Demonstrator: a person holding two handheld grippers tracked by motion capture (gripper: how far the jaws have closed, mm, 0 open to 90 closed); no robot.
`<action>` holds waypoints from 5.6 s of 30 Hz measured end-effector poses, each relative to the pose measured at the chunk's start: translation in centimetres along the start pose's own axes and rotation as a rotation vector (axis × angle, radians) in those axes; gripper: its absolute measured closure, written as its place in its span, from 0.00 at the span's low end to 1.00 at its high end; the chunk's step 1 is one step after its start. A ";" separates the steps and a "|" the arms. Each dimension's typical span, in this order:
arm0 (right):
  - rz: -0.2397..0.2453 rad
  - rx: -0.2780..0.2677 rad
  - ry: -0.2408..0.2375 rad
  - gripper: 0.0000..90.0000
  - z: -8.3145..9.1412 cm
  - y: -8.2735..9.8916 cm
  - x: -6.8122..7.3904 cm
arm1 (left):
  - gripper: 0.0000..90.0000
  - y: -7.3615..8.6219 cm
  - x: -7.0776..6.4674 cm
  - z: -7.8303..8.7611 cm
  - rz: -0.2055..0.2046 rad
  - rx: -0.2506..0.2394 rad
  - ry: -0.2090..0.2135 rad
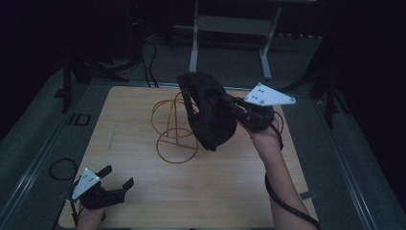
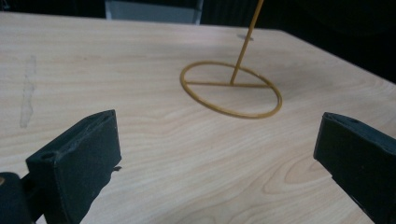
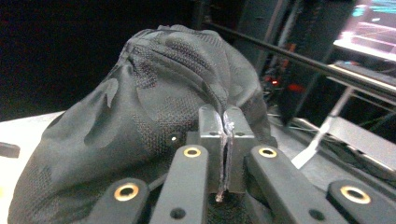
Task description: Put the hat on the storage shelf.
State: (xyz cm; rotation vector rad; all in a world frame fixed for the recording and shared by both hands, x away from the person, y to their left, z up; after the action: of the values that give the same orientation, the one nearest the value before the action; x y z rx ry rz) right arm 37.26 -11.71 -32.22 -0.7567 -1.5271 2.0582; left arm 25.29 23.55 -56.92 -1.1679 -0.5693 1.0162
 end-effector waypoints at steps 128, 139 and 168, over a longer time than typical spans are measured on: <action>-0.207 0.272 -0.189 0.16 0.6 23.0 2.7 | 0.01 1.5 -0.4 -0.8 -0.052 0.019 -0.019; -0.232 0.295 -0.147 0.16 2.6 25.4 1.5 | 0.01 1.6 -0.4 -0.9 -0.056 0.028 -0.025; -0.278 0.271 -0.035 0.16 6.3 28.5 -1.0 | 0.01 1.6 -0.3 -1.0 -0.041 0.031 -0.023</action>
State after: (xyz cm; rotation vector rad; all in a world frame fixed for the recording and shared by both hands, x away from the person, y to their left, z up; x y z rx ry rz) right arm 32.61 -24.61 -58.04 -0.3842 -1.2545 2.0186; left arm 25.34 22.87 -58.70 -1.1138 -0.5917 1.0010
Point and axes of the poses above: each handheld gripper's, and its own axes: z roughly backward along the jaws, y roughly out of its underside, x roughly to its left, the point moved 6 cm from there along -z, roughly forward along the jaws, and after that the axes turned 3 degrees about -z, right-handed, at the moved point
